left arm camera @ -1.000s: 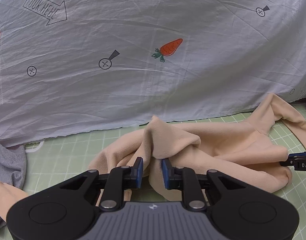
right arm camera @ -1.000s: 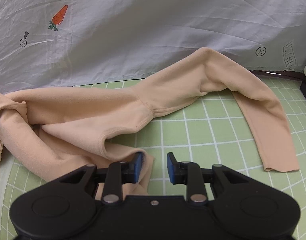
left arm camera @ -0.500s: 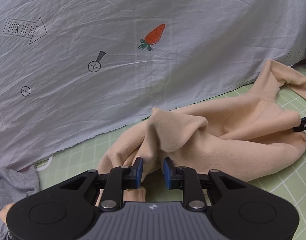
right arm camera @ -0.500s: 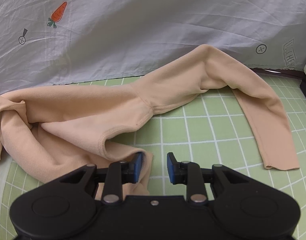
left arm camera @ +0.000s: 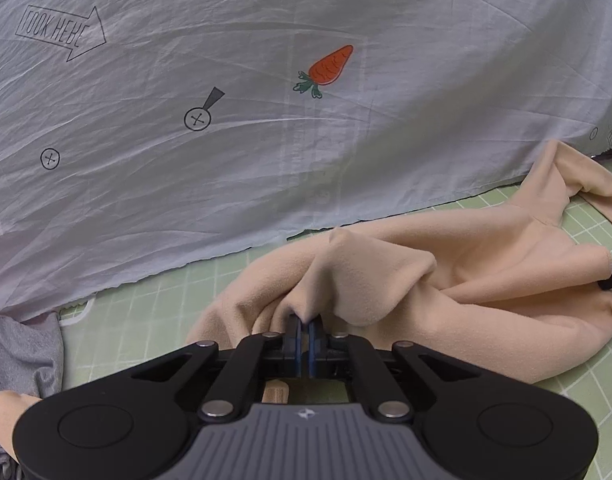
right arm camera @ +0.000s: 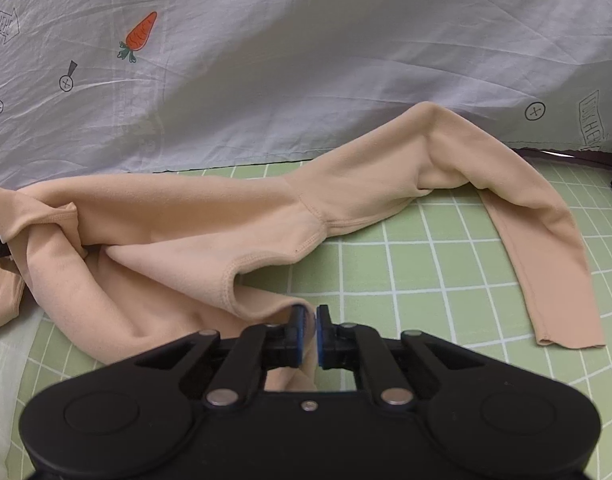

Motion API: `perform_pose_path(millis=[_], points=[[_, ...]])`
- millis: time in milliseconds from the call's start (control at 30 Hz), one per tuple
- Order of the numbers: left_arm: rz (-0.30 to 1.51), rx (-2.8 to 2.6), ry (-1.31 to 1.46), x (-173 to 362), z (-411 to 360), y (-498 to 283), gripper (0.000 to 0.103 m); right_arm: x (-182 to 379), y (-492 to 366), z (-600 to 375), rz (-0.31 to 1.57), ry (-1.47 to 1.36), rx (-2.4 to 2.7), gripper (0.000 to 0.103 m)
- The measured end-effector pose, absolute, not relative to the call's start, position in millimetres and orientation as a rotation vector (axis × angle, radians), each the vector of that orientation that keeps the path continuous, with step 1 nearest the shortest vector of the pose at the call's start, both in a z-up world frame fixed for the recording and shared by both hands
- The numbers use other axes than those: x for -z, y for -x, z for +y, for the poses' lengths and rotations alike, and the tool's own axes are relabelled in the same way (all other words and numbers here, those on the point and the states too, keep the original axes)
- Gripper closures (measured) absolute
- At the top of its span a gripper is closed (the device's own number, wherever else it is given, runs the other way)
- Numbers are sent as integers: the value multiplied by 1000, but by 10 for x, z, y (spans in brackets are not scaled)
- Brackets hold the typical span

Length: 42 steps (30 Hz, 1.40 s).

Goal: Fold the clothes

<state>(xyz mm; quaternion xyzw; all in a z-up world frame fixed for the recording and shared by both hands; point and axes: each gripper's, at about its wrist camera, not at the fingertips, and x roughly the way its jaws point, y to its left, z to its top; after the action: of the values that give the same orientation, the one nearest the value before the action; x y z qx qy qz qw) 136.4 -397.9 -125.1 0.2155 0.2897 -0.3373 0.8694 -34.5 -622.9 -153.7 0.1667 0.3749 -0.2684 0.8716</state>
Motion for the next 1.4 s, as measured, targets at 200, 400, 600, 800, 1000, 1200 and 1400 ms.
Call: perform_pose_path(millis=[200,400,600,800,1000,1200,1400], points=[[622,704,-341,922,-3646,-1062,102,1239,656,-6138,716,-344,574,103],[643,685,-219,650,-3126,-508,103,1004,1144,-5940,658,-361,598,103],[698,621,-109,604,-2606,-18,103,1110,1406,-5717,711,-373,570,102],[811,495,-69,833,-2256,177,103,1237,1451,-5546,759,-352,529,94],[862,498,-116,989,-2372,119,91,1314,1247,-5527,782,-314,521,70],[880,547,-283,1206,-2887,-113,57,1428,954,-5619,814,-274,510,63],[892,539,-367,1441,-3247,-456,37,1610,599,-5763,856,-203,509,61]])
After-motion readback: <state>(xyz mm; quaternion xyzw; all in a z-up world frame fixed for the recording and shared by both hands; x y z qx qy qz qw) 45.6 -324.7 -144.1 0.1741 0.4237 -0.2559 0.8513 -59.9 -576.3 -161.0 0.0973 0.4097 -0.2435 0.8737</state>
